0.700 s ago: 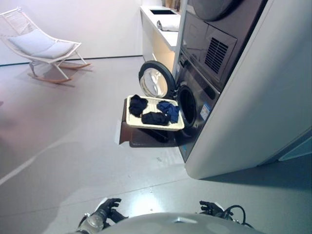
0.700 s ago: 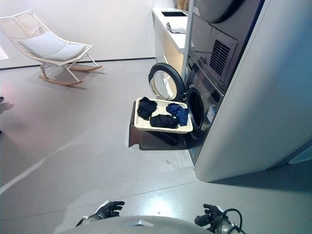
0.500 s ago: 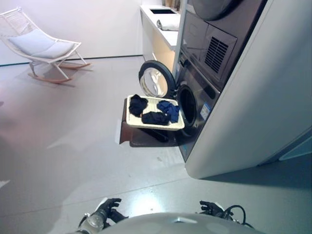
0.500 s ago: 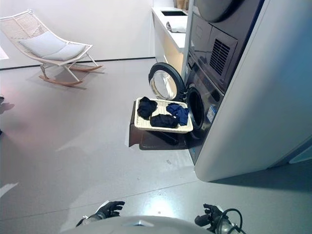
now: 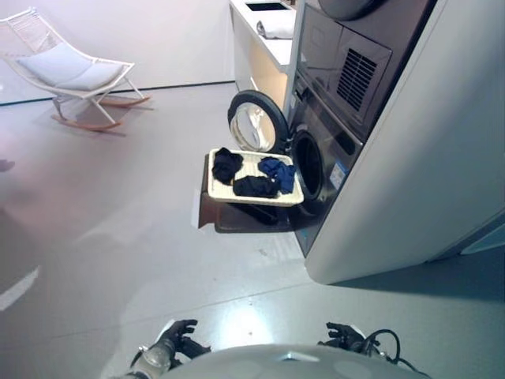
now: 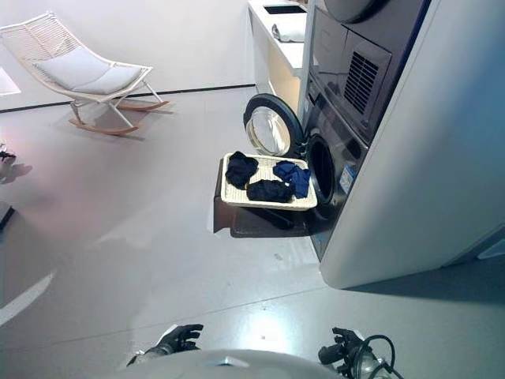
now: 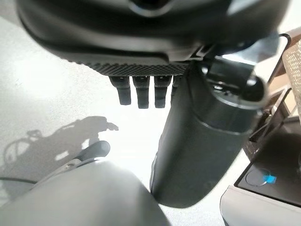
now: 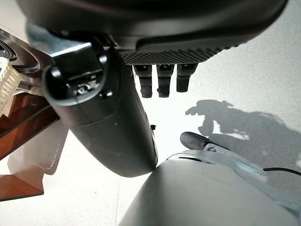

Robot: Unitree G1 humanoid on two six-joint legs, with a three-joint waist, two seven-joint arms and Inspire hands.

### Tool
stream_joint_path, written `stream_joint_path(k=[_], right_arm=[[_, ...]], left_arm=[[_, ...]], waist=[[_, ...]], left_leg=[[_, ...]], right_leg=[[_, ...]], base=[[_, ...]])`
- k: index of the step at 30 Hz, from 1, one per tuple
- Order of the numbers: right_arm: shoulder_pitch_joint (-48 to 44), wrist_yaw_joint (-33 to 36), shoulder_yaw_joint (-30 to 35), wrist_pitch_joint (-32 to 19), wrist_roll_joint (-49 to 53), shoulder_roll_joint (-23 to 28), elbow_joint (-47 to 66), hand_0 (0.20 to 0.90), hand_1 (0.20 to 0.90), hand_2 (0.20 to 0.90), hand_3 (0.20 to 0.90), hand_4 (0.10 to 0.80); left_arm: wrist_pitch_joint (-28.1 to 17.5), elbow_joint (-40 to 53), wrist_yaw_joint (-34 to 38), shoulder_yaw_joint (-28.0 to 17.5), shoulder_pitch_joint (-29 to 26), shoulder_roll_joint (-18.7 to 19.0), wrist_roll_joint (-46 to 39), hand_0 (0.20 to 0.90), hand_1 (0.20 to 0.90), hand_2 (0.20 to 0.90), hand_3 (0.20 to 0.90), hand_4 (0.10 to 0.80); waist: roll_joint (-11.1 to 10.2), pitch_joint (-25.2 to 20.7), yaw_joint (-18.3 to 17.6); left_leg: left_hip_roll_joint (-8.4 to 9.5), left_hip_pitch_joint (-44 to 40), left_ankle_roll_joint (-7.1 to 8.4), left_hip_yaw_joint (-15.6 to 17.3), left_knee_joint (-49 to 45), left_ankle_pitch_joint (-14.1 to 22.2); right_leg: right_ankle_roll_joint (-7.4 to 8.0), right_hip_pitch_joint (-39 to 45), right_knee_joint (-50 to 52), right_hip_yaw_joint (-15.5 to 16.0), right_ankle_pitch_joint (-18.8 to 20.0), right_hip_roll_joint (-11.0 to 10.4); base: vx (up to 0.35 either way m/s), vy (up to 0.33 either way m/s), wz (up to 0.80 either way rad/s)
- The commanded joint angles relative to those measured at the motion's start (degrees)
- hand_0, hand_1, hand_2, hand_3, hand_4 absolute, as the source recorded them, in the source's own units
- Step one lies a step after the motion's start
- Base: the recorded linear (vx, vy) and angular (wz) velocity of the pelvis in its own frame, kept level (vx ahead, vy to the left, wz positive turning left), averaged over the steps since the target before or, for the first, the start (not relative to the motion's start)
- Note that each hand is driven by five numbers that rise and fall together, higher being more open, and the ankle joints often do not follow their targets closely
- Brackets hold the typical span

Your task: Pick up the clothes and place them into the washing machine

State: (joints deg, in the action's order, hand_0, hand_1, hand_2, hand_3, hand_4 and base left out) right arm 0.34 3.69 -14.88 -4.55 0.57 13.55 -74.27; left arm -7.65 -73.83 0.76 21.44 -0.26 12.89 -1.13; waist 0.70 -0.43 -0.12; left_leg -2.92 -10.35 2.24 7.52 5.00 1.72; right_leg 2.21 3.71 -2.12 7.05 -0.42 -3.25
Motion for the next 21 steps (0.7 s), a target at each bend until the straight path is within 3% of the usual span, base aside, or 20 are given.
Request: stream_joint_path(k=[1,10,14,16,18,21], right_arm=[[-1.04,0.07,-3.1,0.2,-0.86,-0.43,-4.71,0.9,0.9,0.9,0.9,0.8],[-1.63,0.48,-2.96,-0.2,0.34,0.32,-4.7,0.9,0.9,0.9,0.9,0.8],[-2.81,0.68,-3.68,-0.45,0.42,1.44,-4.27,0.9,0.9,0.9,0.9,0.8],[-3.8,1.29,-4.06,-0.41,0.54,2.15,-3.88,0.9,0.9,0.9,0.9,0.8],[-4.57,1.83,-3.89,-0.49,0.79,2.23,-3.82,0.9,0.9,0.9,0.9,0.8],[-4.82,2.34,-4.23,-0.63,0.94,2.19,-3.88,0.9,0.9,0.9,0.9,0.8]], left_arm=[[-0.63,-3.11,0.42,-1.58,-1.94,-0.87,-0.54,0.9,0.9,0.9,0.9,0.8],[-0.9,-1.15,0.74,-3.25,-2.36,-1.31,-5.4,0.9,0.9,0.9,0.9,0.8],[-1.31,-0.44,1.87,-3.47,-3.41,-1.44,-6.43,0.9,0.9,0.9,0.9,0.8],[-1.83,0.18,2.83,-3.3,-4.64,-1.42,-7.79,0.9,0.9,0.9,0.9,0.8],[-2.01,0.4,2.89,-4.05,-5.14,-1.15,-8.99,0.9,0.9,0.9,0.9,0.8],[-2.37,-0.19,3.37,-4.64,-4.23,-0.96,-9.28,0.9,0.9,0.9,0.9,0.8]], waist=[[-1.42,-0.25,-0.35],[-1.44,2.11,-0.34],[-1.58,4.57,0.89],[-1.88,7.28,2.07],[-2.25,7.27,2.47],[-1.18,6.67,3.82]], left_leg=[[1.25,4.75,-0.91,-0.87,-0.17,-2.12],[-0.72,8.14,-0.21,-2.91,-5.69,-1.83],[1.97,13.69,-0.51,-9.08,-11.42,-1.84],[4.14,20.37,0.4,-11.94,-17.48,-5.23],[5.2,24.22,0.26,-12.65,-18.08,-4.39],[2.23,26.7,0.24,-13.67,-10.06,-7.79]], right_leg=[[3.65,0.07,3.52,1.56,-0.76,-2.42],[1.19,-1.43,5.16,0.67,-2.52,0.04],[-0.05,-3.46,7.12,-0.33,-3.45,0.7],[-0.41,-4.69,8.53,-0.03,-3.4,0.02],[-0.43,-5.15,9.22,0.23,-4.23,-0.26],[-0.01,-3.27,8.74,-0.93,-6.31,1.7]], base=[[0.0,-0.066,0.01],[0.009,-0.119,0.05],[-0.024,-0.14,0.01],[-0.076,-0.106,-0.04],[0.113,-0.087,-0.04],[0.316,-0.029,-0.06]])
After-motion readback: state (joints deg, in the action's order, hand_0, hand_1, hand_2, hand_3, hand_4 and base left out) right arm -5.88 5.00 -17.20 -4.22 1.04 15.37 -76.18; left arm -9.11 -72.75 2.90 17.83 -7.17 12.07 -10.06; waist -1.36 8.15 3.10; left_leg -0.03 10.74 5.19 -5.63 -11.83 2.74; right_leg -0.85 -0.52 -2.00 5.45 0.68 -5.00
